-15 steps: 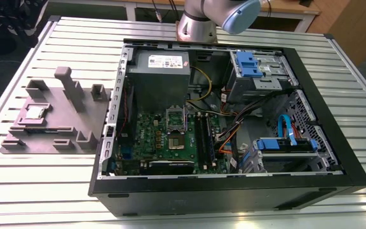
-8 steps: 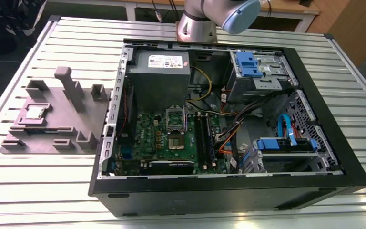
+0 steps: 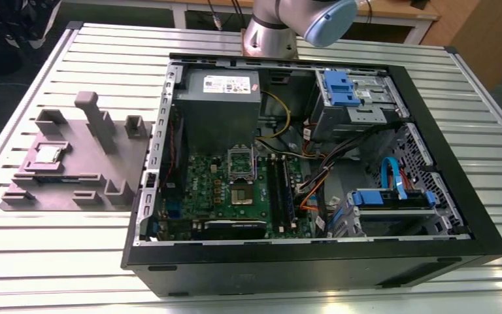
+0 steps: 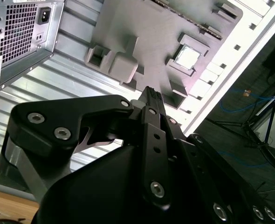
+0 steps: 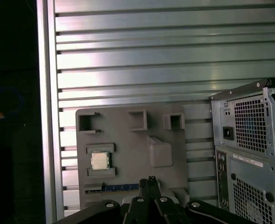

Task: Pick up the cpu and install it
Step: 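Reach for the cpu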

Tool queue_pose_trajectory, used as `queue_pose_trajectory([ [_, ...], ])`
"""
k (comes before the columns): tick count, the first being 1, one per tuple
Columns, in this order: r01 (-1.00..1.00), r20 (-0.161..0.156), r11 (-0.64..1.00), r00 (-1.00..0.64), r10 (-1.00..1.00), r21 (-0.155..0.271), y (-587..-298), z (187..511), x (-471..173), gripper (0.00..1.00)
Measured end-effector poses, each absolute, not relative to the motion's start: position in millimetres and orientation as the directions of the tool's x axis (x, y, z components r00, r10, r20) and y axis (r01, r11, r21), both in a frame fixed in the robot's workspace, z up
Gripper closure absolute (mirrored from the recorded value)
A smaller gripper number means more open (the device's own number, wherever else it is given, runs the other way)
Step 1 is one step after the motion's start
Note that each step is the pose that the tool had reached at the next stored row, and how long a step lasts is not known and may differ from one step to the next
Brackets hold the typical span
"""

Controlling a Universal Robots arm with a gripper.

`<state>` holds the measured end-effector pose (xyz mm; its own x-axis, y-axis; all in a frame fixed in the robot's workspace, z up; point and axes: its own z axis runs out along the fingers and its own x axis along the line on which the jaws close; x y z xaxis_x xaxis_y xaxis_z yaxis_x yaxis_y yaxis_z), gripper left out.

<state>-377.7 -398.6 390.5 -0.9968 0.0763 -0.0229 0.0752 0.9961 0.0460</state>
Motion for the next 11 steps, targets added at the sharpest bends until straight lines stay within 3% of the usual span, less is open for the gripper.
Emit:
queue_pose_trajectory([
  [11,0.075,-0.022,0.996,-0.997,0.076,0.046,-398.6,390.2,-390.6,0.9],
])
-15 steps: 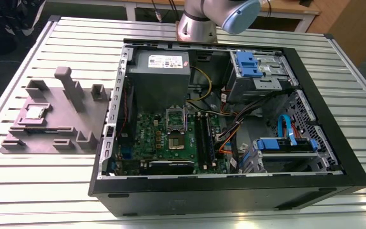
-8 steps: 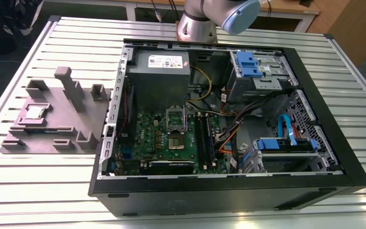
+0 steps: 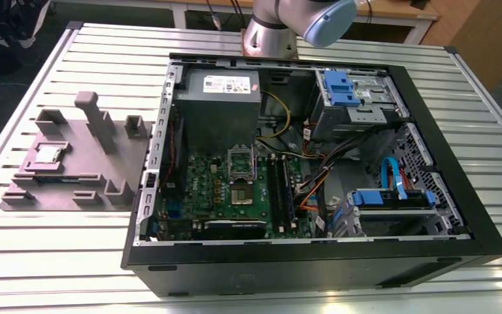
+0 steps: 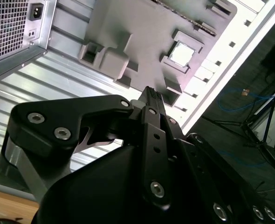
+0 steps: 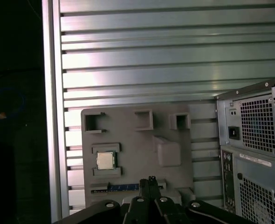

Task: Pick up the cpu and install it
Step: 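Reach for the cpu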

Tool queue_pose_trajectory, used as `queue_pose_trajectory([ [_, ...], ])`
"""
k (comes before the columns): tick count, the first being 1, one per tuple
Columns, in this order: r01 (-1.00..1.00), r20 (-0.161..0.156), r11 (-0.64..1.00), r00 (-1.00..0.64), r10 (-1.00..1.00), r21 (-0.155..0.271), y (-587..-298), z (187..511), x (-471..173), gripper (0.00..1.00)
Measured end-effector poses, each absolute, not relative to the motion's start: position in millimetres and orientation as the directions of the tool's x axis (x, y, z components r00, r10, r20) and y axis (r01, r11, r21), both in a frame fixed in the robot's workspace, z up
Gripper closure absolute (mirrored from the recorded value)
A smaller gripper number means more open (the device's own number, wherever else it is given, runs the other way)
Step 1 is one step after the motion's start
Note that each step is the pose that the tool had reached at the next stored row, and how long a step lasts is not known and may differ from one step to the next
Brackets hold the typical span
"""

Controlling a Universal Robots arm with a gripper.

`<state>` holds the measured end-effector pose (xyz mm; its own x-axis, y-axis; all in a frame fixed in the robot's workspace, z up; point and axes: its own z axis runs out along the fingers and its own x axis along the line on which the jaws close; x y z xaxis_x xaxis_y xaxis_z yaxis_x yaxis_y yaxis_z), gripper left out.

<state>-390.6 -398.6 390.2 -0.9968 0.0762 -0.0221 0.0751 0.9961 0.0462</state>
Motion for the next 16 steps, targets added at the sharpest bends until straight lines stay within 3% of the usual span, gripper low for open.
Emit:
queue_pose_trajectory([
  [7,0.078,0.017,0.996,-0.997,0.077,0.047,-398.6,389.1,-411.9,0.9],
  [16,0.078,0.017,0.996,-0.997,0.077,0.047,-398.6,388.5,-429.6,0.9],
])
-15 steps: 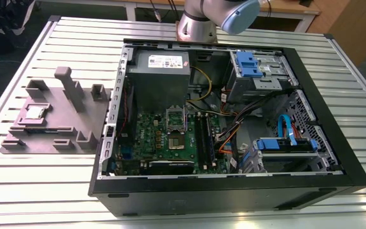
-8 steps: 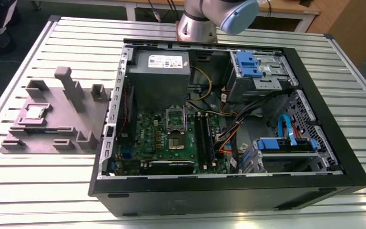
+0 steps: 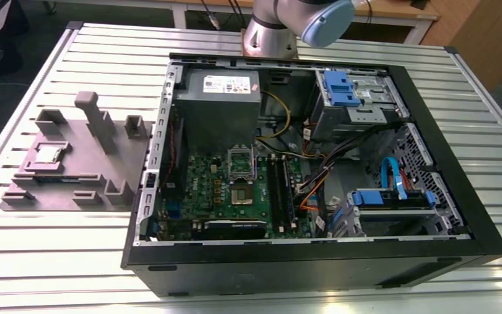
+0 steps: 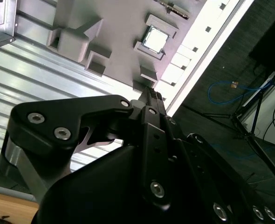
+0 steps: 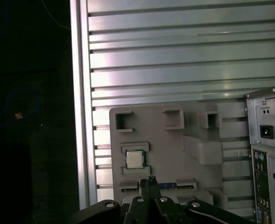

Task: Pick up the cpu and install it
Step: 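Reach for the cpu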

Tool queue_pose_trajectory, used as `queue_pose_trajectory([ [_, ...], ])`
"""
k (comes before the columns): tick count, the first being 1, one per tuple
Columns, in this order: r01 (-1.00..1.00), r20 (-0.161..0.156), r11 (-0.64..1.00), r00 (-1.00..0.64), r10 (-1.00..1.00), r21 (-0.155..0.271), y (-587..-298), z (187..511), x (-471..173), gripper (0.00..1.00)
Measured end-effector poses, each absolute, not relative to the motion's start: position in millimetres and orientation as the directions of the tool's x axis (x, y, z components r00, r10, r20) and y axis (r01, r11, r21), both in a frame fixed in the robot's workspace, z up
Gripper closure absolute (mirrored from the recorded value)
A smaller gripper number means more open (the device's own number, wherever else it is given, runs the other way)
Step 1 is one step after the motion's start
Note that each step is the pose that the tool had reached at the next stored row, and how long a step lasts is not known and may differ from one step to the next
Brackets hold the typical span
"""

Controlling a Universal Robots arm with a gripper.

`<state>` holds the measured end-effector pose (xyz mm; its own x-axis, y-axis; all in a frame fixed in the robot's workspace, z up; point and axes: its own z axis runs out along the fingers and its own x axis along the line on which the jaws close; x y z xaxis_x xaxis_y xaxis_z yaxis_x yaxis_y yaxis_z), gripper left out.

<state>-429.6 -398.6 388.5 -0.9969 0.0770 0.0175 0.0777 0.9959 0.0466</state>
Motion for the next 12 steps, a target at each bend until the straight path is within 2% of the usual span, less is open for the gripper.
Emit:
queue_pose_trajectory([
  [12,0.078,0.018,0.996,-0.997,0.077,0.047,-398.5,388.5,-432.4,0.9],
])
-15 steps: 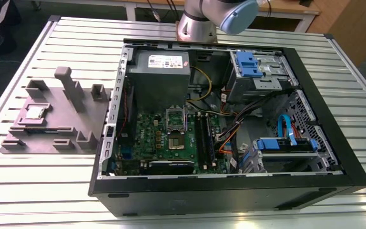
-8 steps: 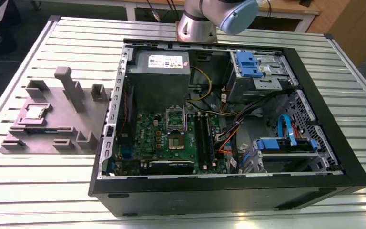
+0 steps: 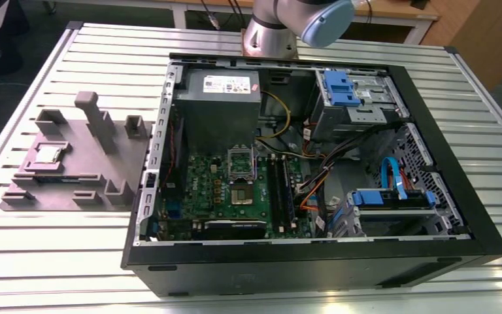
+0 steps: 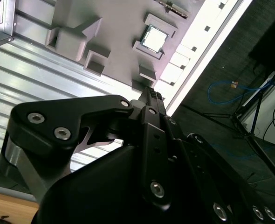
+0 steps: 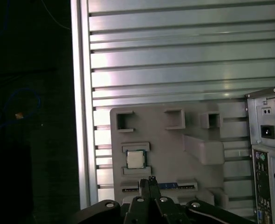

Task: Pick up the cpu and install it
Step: 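Reach for the cpu, then pick up the cpu and move it towards the insertion slot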

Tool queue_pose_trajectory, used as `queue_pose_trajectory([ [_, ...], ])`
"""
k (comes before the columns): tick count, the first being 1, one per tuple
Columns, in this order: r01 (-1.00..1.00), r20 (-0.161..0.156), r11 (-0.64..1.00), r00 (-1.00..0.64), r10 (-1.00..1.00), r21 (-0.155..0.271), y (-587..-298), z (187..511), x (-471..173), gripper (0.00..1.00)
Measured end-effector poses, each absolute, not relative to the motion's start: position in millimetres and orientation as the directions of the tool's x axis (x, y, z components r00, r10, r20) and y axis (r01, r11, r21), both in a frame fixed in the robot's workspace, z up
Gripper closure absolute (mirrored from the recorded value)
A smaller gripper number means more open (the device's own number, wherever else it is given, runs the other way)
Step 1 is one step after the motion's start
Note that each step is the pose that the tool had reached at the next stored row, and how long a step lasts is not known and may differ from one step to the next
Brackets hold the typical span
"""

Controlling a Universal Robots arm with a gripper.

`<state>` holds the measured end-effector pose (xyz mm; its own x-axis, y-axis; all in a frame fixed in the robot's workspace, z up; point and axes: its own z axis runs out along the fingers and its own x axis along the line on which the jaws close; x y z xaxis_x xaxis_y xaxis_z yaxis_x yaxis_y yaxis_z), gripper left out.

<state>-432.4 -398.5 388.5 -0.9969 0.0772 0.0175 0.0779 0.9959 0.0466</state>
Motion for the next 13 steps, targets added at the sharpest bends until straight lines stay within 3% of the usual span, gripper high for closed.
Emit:
queue_pose_trajectory([
  [13,0.078,0.018,0.996,-0.997,0.077,0.047,-398.6,388.1,-445.2,0.9],
])
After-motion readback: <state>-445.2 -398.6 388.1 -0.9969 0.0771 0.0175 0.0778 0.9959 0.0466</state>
